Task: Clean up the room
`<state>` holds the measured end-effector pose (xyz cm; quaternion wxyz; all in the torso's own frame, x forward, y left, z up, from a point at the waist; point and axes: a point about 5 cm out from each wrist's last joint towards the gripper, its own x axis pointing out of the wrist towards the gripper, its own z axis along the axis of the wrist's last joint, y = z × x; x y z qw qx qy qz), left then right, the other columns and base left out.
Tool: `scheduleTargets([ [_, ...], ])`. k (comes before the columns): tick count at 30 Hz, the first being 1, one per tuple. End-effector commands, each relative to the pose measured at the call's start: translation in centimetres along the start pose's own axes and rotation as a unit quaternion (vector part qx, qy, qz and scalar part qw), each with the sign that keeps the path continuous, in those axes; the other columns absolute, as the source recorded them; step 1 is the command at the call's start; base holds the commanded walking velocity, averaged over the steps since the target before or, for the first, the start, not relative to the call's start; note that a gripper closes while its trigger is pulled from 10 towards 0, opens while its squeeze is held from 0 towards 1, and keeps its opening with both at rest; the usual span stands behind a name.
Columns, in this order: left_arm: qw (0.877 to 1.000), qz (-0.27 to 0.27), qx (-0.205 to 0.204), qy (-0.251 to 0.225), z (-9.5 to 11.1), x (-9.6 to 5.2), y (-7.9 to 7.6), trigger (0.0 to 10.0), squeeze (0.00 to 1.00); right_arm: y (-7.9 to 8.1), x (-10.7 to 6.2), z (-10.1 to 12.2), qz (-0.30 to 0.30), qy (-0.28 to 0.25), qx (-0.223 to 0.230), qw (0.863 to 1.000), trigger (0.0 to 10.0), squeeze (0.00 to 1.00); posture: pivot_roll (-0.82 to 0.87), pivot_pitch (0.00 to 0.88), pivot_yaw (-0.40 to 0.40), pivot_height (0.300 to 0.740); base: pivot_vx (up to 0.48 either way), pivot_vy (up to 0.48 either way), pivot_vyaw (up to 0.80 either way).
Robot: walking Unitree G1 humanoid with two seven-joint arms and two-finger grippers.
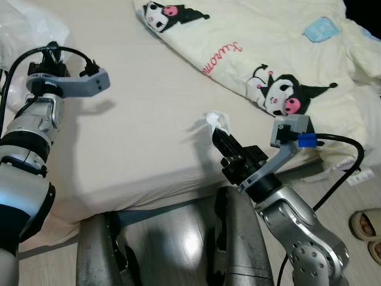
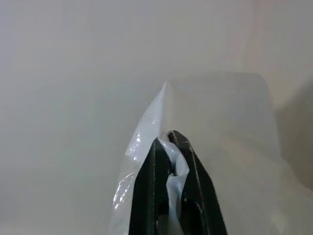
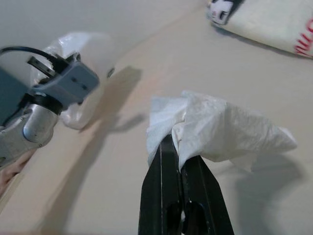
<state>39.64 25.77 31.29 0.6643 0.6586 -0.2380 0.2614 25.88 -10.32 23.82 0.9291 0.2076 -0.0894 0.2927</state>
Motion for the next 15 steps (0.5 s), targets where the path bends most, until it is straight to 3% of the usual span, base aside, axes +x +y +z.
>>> scheduleTargets([
  [1, 0.999, 0.038, -0.015, -0.007, -0.4, 0.2, 1.0, 0.0, 0.00, -0.3, 0.0, -0.2, -0.001, 0.000, -0.005, 1.000, 10.0, 0.00, -0.20, 0.299, 0.029, 0.495, 0.000, 0.000, 0.00],
  [3, 0.989, 0.124, -0.084, -0.016, -0.1, 0.7, 3.0, 0.0, 0.00, -1.4, 1.1, -0.6, -0.005, 0.005, -0.013, 1.000, 10.0, 0.00, -0.16, 0.186, 0.033, 0.495, 0.000, 0.000, 0.00],
  [4, 0.989, 0.124, -0.084, -0.016, -0.1, 0.7, 3.0, 0.0, 0.00, -1.4, 1.1, -0.6, -0.005, 0.005, -0.013, 1.000, 10.0, 0.00, -0.16, 0.186, 0.033, 0.495, 0.000, 0.000, 0.00],
  [6, 0.970, 0.159, -0.184, 0.010, -0.4, 0.8, 4.3, 0.0, 0.00, -2.1, 1.8, -0.8, -0.001, 0.008, -0.019, 1.000, 10.0, 0.00, -0.13, 0.141, 0.035, 0.495, 0.000, 0.000, 0.00],
  [7, 0.970, 0.159, -0.184, 0.010, -0.4, 0.8, 4.3, 0.0, 0.00, -2.1, 1.8, -0.8, -0.001, 0.008, -0.019, 1.000, 10.0, 0.00, -0.13, 0.141, 0.035, 0.495, 0.000, 0.000, 0.00],
  [8, 0.948, 0.144, -0.280, 0.055, -0.6, 0.4, 3.7, 0.0, 0.00, -2.4, 2.0, -0.7, 0.006, -0.001, -0.016, 1.000, 10.0, 0.00, -0.11, 0.103, 0.037, 0.495, 0.000, 0.000, 0.00],
  [9, 0.948, 0.144, -0.280, 0.055, -0.6, 0.4, 3.7, 0.0, 0.00, -2.4, 2.0, -0.7, 0.006, -0.001, -0.016, 1.000, 10.0, 0.00, -0.11, 0.103, 0.037, 0.495, 0.000, 0.000, 0.00],
  [10, 0.910, 0.108, -0.387, 0.104, -0.4, -0.5, 2.1, 0.0, 0.00, -2.9, 2.3, -0.9, 0.006, -0.003, -0.014, 1.000, 10.0, 0.00, -0.10, 0.063, 0.034, 0.500, 0.000, 0.000, 0.00],
  [11, 0.865, 0.054, -0.478, 0.144, 0.3, -2.3, -0.6, 10.0, 0.00, -3.5, 2.8, -1.4, 0.005, -0.002, -0.013, 1.000, 10.0, 0.00, -0.07, 0.016, 0.024, 0.505, 0.000, 0.000, 0.00],
  [12, 0.865, 0.054, -0.478, 0.144, 0.3, -2.3, -0.6, 10.0, 0.00, -3.5, 2.8, -1.4, 0.005, -0.002, -0.013, 1.000, 10.0, 0.00, -0.07, 0.016, 0.024, 0.505, 0.000, 0.000, 0.00],
  [13, 0.805, 0.013, -0.562, 0.187, 1.1, -4.7, -3.3, 10.0, 0.00, -4.0, 3.1, -2.0, 0.001, 0.002, -0.013, 1.000, 10.0, 0.00, -0.06, 0.000, 0.014, 0.509, 0.000, 0.000, 0.00],
  [14, 0.805, 0.013, -0.562, 0.187, 1.1, -4.7, -3.3, 10.0, 0.00, -4.0, 3.1, -2.0, 0.001, 0.002, -0.013, 1.000, 10.0, 0.00, -0.06, 0.000, 0.014, 0.509, 0.000, 0.000, 0.00],
  [15, 0.761, -0.018, -0.610, 0.219, 2.1, -7.3, -5.4, 10.0, 0.00, -4.5, 3.5, -2.7, -0.003, 0.010, -0.015, 1.000, 10.0, 0.00, -0.04, 0.000, 0.004, 0.514, 0.000, 0.000, 0.00],
])
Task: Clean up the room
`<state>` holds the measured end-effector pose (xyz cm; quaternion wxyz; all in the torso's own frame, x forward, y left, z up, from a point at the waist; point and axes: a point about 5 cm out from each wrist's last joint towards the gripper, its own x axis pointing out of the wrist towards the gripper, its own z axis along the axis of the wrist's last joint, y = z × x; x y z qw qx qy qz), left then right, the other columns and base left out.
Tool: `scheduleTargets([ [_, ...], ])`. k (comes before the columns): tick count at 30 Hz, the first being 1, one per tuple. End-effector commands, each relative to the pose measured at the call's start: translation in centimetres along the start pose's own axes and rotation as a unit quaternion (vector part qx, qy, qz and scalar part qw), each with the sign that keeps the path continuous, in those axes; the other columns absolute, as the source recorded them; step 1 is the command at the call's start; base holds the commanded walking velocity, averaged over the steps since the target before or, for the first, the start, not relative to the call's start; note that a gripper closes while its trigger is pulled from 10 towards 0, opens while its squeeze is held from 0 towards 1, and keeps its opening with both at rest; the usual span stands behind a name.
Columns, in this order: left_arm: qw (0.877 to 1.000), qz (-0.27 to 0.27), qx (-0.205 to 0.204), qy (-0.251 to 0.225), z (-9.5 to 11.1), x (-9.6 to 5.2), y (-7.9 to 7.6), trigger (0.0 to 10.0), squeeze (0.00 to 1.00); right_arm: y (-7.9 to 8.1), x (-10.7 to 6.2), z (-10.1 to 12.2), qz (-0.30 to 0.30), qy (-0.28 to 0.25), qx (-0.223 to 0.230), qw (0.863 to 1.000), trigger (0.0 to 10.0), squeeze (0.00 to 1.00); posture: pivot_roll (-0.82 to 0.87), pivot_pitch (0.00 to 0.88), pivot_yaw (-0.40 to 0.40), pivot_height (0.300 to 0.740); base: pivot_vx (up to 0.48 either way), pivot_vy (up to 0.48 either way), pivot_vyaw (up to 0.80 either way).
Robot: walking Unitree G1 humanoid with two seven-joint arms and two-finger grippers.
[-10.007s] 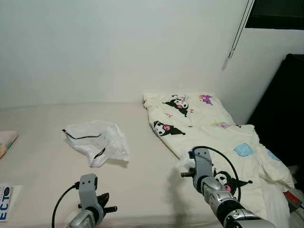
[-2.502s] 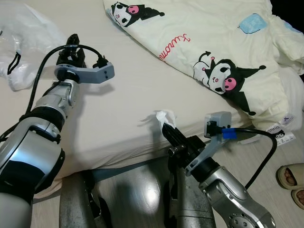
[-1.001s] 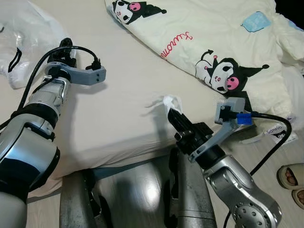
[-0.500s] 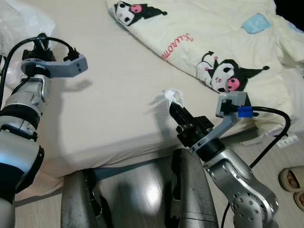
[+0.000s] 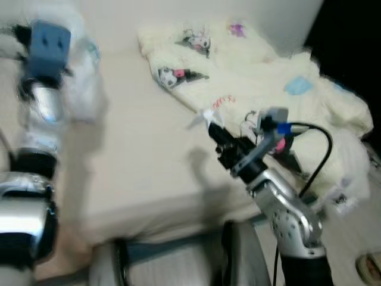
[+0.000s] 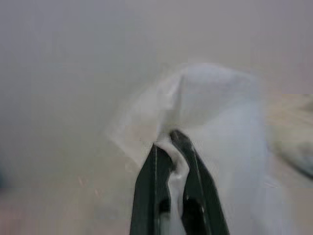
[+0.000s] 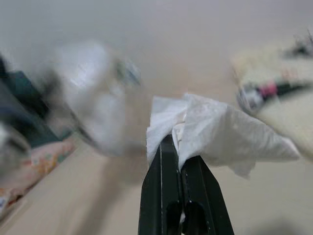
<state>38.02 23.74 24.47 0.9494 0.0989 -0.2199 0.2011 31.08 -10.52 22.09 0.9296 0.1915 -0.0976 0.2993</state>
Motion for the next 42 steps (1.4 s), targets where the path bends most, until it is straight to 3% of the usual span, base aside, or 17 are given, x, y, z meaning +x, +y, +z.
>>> scheduleTargets([
  [1, 0.998, -0.008, -0.051, 0.047, -1.6, -1.2, -0.3, 10.0, 0.00, -0.7, -0.1, -1.0, -0.012, 0.011, 0.002, 1.000, 10.0, 0.00, -0.04, 0.000, 0.004, 0.514, 0.000, 0.000, 0.00],
  [3, 0.984, -0.031, -0.127, 0.122, -4.9, -5.1, -1.9, 10.0, 0.00, -1.5, 0.5, -2.0, -0.019, 0.024, 0.000, 1.000, 10.0, 0.00, -0.02, 0.000, -0.016, 0.524, 0.000, 0.000, 0.00],
  [5, 0.984, -0.031, -0.127, 0.122, -4.9, -5.1, -1.9, 10.0, 0.00, -1.5, 0.5, -2.0, -0.019, 0.024, 0.000, 1.000, 10.0, 0.00, -0.02, 0.000, -0.016, 0.524, 0.000, 0.000, 0.00],
  [6, 0.979, -0.050, -0.142, 0.139, -5.7, -6.9, -2.7, 10.0, 0.00, -1.9, 0.7, -2.3, -0.022, 0.027, -0.001, 0.999, 10.0, 0.00, -0.01, 0.000, -0.026, 0.529, 0.000, 0.000, 0.00],
  [7, 0.979, -0.050, -0.142, 0.139, -5.7, -6.9, -2.7, 10.0, 0.00, -1.9, 0.7, -2.3, -0.022, 0.027, -0.001, 0.999, 10.0, 0.00, -0.01, 0.000, -0.026, 0.529, 0.000, 0.000, 0.00],
  [8, 0.969, -0.079, -0.171, 0.159, -6.4, -8.5, -3.7, 10.0, 0.00, -2.3, 1.0, -2.4, -0.025, 0.030, -0.004, 0.999, 10.0, 0.00, -0.01, 0.000, -0.027, 0.533, 0.000, 0.000, 0.00],
  [9, 0.969, -0.079, -0.171, 0.159, -6.4, -8.5, -3.7, 10.0, 0.00, -2.3, 1.0, -2.4, -0.025, 0.030, -0.004, 0.999, 10.0, 0.00, -0.01, 0.000, -0.027, 0.533, 0.000, 0.000, 0.00],
  [11, 0.953, -0.121, -0.211, 0.180, -6.8, -10.2, -5.0, 10.0, 0.00, -2.8, 1.4, -2.5, -0.027, 0.030, -0.010, 0.999, 10.0, 0.00, -0.01, 0.000, -0.029, 0.543, 0.000, 0.000, 0.00],
  [12, 0.953, -0.121, -0.211, 0.180, -6.8, -10.2, -5.0, 10.0, 0.00, -2.8, 1.4, -2.5, -0.027, 0.030, -0.010, 0.999, 10.0, 0.00, -0.01, 0.000, -0.029, 0.543, 0.000, 0.000, 0.00],
  [15, 0.920, -0.183, -0.291, 0.187, -6.6, -11.7, -6.6, 10.0, 0.00, -3.4, 1.9, -2.1, -0.027, 0.020, -0.016, 0.999, 10.0, 0.00, 0.00, 0.000, -0.033, 0.557, 0.000, 0.000, 0.00],
  [16, 0.920, -0.183, -0.291, 0.187, -6.6, -11.7, -6.6, 10.0, 0.00, -3.4, 1.9, -2.1, -0.027, 0.020, -0.016, 0.999, 10.0, 0.00, 0.00, 0.000, -0.033, 0.557, 0.000, 0.000, 0.00],
  [18, 0.903, -0.202, -0.327, 0.191, -6.6, -11.9, -7.1, 10.0, 0.00, -3.6, 2.1, -2.1, -0.027, 0.018, -0.018, 0.999, 10.0, 0.00, 0.00, 0.000, -0.032, 0.567, 0.000, 0.000, 0.00],
  [19, 0.903, -0.202, -0.327, 0.191, -6.6, -11.9, -7.1, 10.0, 0.00, -3.6, 2.1, -2.1, -0.027, 0.018, -0.018, 0.999, 10.0, 0.00, 0.00, 0.000, -0.032, 0.567, 0.000, 0.000, 0.00],
  [23, 0.878, -0.214, -0.378, 0.199, -6.5, -12.0, -7.1, 10.0, 0.00, -4.0, 2.0, -2.9, -0.032, 0.025, -0.019, 0.999, 10.0, 0.00, -0.01, 0.000, -0.033, 0.591, 0.000, 0.000, 0.00],
  [32, 0.865, -0.219, -0.410, 0.188, -5.5, -10.9, -6.8, 10.0, 0.00, -4.8, 1.6, -4.8, -0.045, 0.044, -0.016, 0.998, 10.0, 0.00, -0.01, 0.000, -0.037, 0.620, 0.000, 0.000, 0.00],
  [37, 0.857, -0.233, -0.401, 0.225, -6.3, -10.9, -7.1, 10.0, 0.00, -4.8, 1.9, -5.0, -0.041, 0.046, -0.017, 0.998, 10.0, 0.00, -0.01, 0.000, -0.039, 0.644, -0.192, 0.000, 0.00],
  [42, 0.859, -0.237, -0.389, 0.232, -6.5, -11.4, -7.6, 10.0, 0.00, -5.0, 2.1, -4.8, -0.039, 0.044, -0.020, 0.998, 10.0, 0.00, -0.01, 0.000, -0.040, 0.663, -0.480, 0.000, 0.00],
])
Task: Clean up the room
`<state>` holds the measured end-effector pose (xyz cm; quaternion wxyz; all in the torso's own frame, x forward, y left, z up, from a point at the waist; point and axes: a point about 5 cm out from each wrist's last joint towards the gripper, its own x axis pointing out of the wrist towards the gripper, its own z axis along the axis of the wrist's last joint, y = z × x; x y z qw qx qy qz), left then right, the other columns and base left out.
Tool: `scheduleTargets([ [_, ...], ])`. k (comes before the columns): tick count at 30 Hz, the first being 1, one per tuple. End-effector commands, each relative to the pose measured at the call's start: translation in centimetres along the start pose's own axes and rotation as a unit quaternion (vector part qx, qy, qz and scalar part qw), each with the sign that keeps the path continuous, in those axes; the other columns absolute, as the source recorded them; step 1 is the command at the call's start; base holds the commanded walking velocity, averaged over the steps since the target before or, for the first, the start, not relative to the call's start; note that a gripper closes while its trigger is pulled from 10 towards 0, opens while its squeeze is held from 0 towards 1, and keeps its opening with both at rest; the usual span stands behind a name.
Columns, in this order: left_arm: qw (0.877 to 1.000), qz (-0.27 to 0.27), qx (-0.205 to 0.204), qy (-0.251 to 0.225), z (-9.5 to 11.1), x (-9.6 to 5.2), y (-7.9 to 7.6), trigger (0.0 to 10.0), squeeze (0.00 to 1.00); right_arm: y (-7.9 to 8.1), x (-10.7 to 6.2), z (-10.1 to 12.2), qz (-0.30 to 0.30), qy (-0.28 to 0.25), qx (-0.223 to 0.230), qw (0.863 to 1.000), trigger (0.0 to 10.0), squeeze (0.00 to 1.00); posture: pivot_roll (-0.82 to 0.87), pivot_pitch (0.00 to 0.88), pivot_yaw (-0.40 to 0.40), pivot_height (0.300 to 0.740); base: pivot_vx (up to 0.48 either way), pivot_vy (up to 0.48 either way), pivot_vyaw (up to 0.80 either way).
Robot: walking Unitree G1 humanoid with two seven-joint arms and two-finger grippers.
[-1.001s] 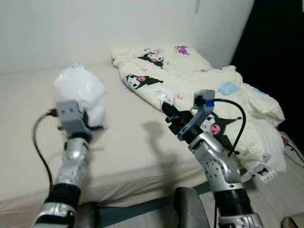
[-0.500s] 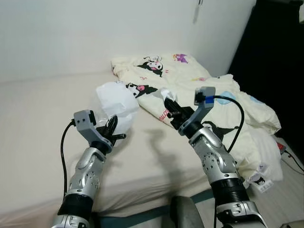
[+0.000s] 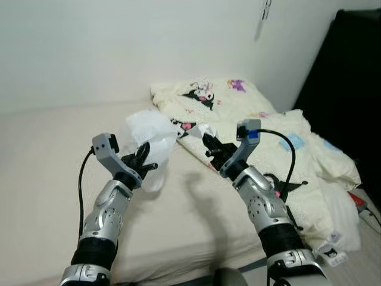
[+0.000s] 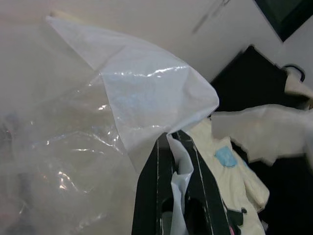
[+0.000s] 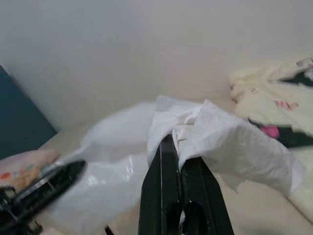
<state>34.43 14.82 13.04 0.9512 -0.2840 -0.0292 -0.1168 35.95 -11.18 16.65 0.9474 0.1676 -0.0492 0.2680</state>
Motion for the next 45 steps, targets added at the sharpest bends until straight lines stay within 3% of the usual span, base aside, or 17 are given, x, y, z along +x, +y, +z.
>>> scheduleTargets([
  [1, 1.000, 0.006, 0.002, 0.004, -0.3, -0.1, 0.2, 10.0, 0.00, 0.0, 0.2, 0.2, 0.002, -0.005, -0.006, 1.000, 10.0, 0.00, 0.00, 0.000, -0.045, 0.668, -0.480, 0.000, 0.00],
  [6, 1.000, 0.017, 0.001, 0.007, -0.8, -0.2, 0.1, 10.0, 0.00, 0.0, 0.3, 0.0, 0.004, -0.005, -0.008, 1.000, 10.0, 0.00, 0.00, 0.000, -0.043, 0.682, 0.000, 0.000, 0.00],
  [13, 0.999, -0.011, 0.031, 0.042, -2.6, -0.5, -1.0, 10.0, 0.00, 0.0, 0.2, -0.3, 0.003, -0.007, -0.004, 1.000, 10.0, 0.00, 0.00, 0.000, -0.034, 0.706, 0.000, 0.000, 0.00],
  [19, 0.990, -0.018, 0.108, 0.091, -4.8, -1.2, -0.6, 10.0, 0.00, 0.0, 0.2, -0.6, -0.002, -0.008, -0.002, 1.000, 10.0, 0.00, 0.00, 0.000, -0.026, 0.726, 0.000, 0.000, 0.00],
  [22, 0.987, -0.017, 0.122, 0.101, -5.2, -1.5, -0.3, 10.0, 0.00, 0.0, 0.2, -0.6, -0.002, -0.008, -0.002, 1.000, 10.0, 0.00, 0.00, 0.000, -0.026, 0.730, 0.000, 0.000, 0.00],
  [26, 0.970, 0.031, 0.182, 0.158, -7.1, -3.6, 3.0, 10.0, 0.00, 0.1, 0.2, -1.0, -0.001, -0.005, 0.002, 1.000, 10.0, 0.00, 0.00, 0.000, -0.024, 0.740, 0.000, 0.000, 0.00],
  [27, 0.970, 0.031, 0.182, 0.158, -7.1, -3.6, 3.0, 10.0, 0.00, 0.1, 0.2, -1.0, -0.001, -0.005, 0.002, 1.000, 10.0, 0.00, 0.00, 0.000, -0.024, 0.740, 0.000, 0.000, 0.00],
  [28, 0.963, 0.050, 0.196, 0.180, -7.7, -4.5, 4.3, 10.0, 0.00, 0.0, 0.2, -1.4, -0.002, 0.001, 0.003, 1.000, 10.0, 0.00, 0.00, 0.000, -0.024, 0.740, 0.000, 0.000, 0.00],
  [32, 0.954, 0.070, 0.206, 0.205, -8.4, -5.5, 5.5, 10.0, 0.00, 0.0, 0.1, -2.3, -0.006, 0.018, 0.006, 1.000, 10.0, 0.00, 0.00, 0.000, -0.024, 0.740, 0.000, 0.000, 0.00],
  [34, 0.937, 0.113, 0.210, 0.255, -9.7, -7.8, 7.6, 10.0, 0.00, -0.7, -0.9, -5.5, -0.041, 0.083, -0.008, 0.996, 10.0, 0.00, 0.01, 0.000, -0.029, 0.740, 0.000, 0.000, 0.00],
  [38, 0.927, 0.137, 0.208, 0.281, -10.4, -9.1, 8.6, 10.0, 0.00, -0.9, -1.9, -7.5, -0.051, 0.128, -0.030, 0.990, 10.0, 0.00, 0.01, 0.000, -0.033, 0.740, 0.000, 0.000, 0.00],
  [39, 0.914, 0.163, 0.207, 0.307, -11.1, -10.6, 9.4, 10.0, 0.00, -1.0, -3.1, -9.7, -0.054, 0.190, -0.056, 0.979, 10.0, 0.00, 0.02, 0.000, -0.040, 0.740, 0.000, 0.000, 0.00],
  [45, 0.893, 0.214, 0.188, 0.349, -12.4, -13.7, 10.8, 10.0, 0.00, -0.5, -4.2, -11.8, -0.048, 0.248, -0.071, 0.965, 10.0, 0.00, 0.01, 0.000, -0.037, 0.740, 0.000, 0.000, 0.80],
])
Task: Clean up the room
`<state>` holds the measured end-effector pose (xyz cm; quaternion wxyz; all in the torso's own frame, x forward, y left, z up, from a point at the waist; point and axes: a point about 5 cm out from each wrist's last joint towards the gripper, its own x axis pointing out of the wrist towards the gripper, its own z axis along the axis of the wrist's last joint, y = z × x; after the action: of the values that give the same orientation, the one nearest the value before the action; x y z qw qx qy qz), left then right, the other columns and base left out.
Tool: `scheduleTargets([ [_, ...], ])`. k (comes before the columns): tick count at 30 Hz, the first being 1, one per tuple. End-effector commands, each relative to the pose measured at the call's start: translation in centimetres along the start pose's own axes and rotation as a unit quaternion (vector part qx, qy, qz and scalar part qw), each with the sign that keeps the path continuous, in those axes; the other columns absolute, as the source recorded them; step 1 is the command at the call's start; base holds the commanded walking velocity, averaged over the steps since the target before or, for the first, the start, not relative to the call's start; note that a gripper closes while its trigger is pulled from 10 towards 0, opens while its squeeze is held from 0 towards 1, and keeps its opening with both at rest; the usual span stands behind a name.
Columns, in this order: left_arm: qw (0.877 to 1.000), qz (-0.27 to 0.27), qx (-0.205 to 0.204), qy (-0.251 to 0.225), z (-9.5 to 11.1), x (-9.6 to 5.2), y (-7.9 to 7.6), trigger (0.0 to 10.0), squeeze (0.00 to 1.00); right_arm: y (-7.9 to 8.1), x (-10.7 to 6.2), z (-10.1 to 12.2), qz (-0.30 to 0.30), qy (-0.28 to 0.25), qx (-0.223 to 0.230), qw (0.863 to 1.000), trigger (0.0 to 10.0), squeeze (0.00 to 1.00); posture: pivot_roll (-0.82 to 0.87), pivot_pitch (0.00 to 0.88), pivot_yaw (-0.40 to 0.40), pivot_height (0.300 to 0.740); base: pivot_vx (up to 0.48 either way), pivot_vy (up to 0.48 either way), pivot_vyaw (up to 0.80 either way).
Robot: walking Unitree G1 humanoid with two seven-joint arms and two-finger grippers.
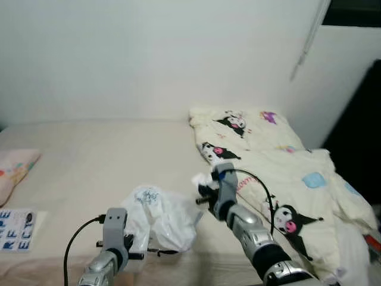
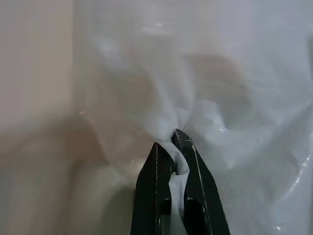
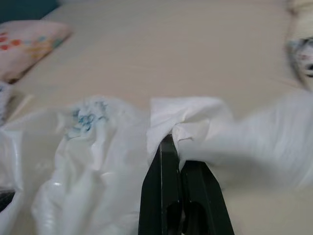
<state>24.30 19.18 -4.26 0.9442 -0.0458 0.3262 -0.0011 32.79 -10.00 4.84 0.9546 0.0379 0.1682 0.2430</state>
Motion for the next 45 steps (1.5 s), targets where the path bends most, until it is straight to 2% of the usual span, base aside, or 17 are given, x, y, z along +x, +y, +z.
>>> scheduleTargets([
  [1, 0.999, 0.021, -0.010, 0.043, -2.1, -0.7, 1.0, 10.0, 0.00, 0.8, 0.1, -0.9, 0.015, 0.025, -0.016, 0.999, 10.0, 0.00, 0.01, 0.000, -0.030, 0.740, 0.000, 0.000, 0.79],
  [3, 0.993, 0.051, -0.025, 0.105, -5.5, -2.1, 2.2, 10.0, 0.00, 1.4, -0.4, -3.9, 0.014, 0.086, -0.026, 0.996, 10.0, 0.00, -0.02, 0.000, -0.022, 0.740, 0.000, 0.000, 0.79],
  [4, 0.993, 0.051, -0.025, 0.105, -5.5, -2.1, 2.2, 10.0, 0.00, 1.4, -0.4, -3.9, 0.014, 0.086, -0.026, 0.996, 10.0, 0.00, -0.02, 0.000, -0.022, 0.740, 0.000, 0.000, 0.79],
  [6, 0.987, 0.068, -0.022, 0.142, -7.6, -3.2, 2.9, 10.0, 0.00, 2.0, -1.2, -6.6, 0.021, 0.141, -0.032, 0.989, 10.0, 0.00, -0.02, 0.000, -0.022, 0.740, 0.000, 0.000, 0.79],
  [8, 0.984, 0.074, -0.013, 0.160, -8.7, -3.9, 3.3, 10.0, 0.00, 1.9, -1.6, -7.2, 0.025, 0.158, -0.038, 0.986, 10.0, 0.00, -0.01, 0.000, -0.028, 0.740, 0.000, 0.000, 0.80],
  [14, 0.983, 0.074, -0.006, 0.166, -9.3, -4.3, 3.4, 10.0, 0.00, 1.0, -2.1, -7.8, 0.007, 0.176, -0.029, 0.984, 10.0, 0.00, 0.01, 0.000, -0.043, 0.740, 0.000, 0.000, 0.80],
  [17, 0.982, 0.075, 0.001, 0.172, -9.8, -4.6, 3.4, 10.0, 0.00, 0.3, -2.7, -8.4, -0.015, 0.180, 0.020, 0.983, 10.0, 0.00, 0.02, 0.000, -0.046, 0.740, 0.000, 0.000, 0.80],
  [20, 0.982, 0.074, 0.002, 0.174, -9.9, -4.7, 3.4, 10.0, 0.00, 0.2, -2.8, -8.5, -0.016, 0.181, 0.025, 0.983, 10.0, 0.00, 0.02, 0.000, -0.046, 0.740, 0.000, 0.000, 0.79],
  [28, 0.982, 0.041, 0.046, 0.177, -9.6, -4.2, 2.5, 10.0, 0.00, 0.8, -2.8, -8.8, 0.014, 0.193, 0.015, 0.981, 10.0, 0.00, 0.03, 0.000, -0.044, 0.740, 0.000, 0.000, 0.79],
  [33, 0.982, 0.036, 0.057, 0.176, -9.4, -4.0, 2.2, 10.0, 0.00, 1.1, -2.8, -9.0, 0.022, 0.201, 0.010, 0.979, 10.0, 0.00, 0.04, 0.000, -0.042, 0.740, 0.000, 0.000, 0.79],
  [35, 0.980, 0.034, 0.074, 0.179, -9.4, -4.0, 2.1, 10.0, 0.00, 1.2, -2.8, -9.2, 0.028, 0.208, 0.003, 0.978, 10.0, 0.00, 0.04, 0.000, -0.041, 0.740, 0.000, 0.000, 0.79],
  [45, 0.978, 0.028, 0.087, 0.187, -9.7, -4.1, 2.0, 10.0, 0.00, 1.4, -2.9, -9.3, 0.035, 0.212, 0.000, 0.977, 10.0, 0.00, 0.04, 0.000, -0.041, 0.740, 0.000, 0.000, 0.79],
])
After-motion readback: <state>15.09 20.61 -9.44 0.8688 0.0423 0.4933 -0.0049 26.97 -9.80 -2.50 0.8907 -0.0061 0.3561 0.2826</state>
